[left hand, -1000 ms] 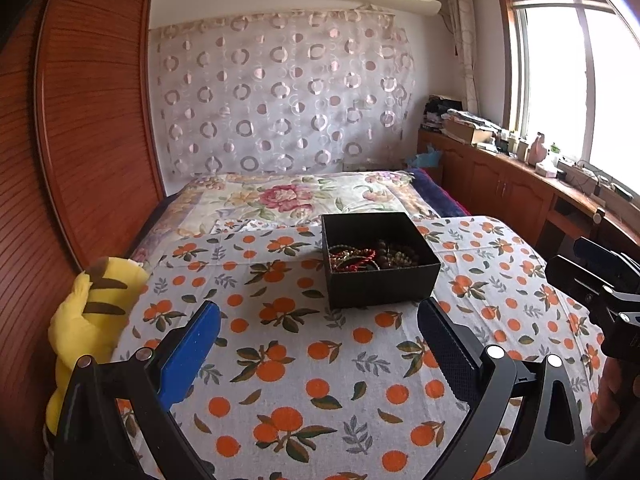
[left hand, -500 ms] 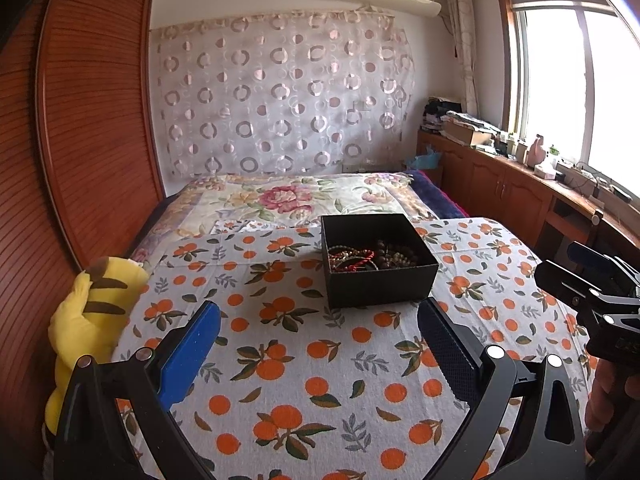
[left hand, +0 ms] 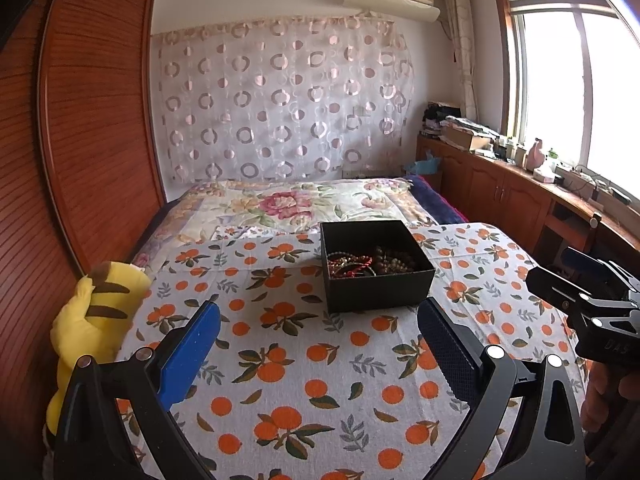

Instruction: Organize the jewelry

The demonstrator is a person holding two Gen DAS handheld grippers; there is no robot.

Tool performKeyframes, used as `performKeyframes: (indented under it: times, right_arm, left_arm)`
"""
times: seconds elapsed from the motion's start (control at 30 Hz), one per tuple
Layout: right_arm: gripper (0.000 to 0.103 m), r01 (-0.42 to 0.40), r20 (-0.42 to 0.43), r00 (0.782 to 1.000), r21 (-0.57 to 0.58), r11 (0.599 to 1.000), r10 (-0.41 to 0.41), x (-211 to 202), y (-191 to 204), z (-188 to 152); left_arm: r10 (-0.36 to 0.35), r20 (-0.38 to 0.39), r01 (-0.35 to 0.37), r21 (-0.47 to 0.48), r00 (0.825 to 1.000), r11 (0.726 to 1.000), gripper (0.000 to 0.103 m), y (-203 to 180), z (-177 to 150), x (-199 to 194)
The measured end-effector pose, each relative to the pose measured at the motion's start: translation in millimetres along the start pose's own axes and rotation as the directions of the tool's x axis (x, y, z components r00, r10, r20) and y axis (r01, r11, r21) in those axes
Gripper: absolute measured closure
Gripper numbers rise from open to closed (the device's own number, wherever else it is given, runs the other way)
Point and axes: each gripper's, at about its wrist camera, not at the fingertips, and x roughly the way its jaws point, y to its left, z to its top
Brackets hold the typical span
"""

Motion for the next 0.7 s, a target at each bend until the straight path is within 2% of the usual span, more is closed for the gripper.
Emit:
performKeyframes:
  times: [0.7]
  right_arm:
    - [0.003, -0.002, -0.002, 1.000, 0.000, 1.000, 0.002, 2.2, -0.9, -2.7]
  left_arm:
    - [-0.001, 0.006, 0.001, 0.000, 1.000, 1.000, 0.008, -0.4, 1.0, -1.9]
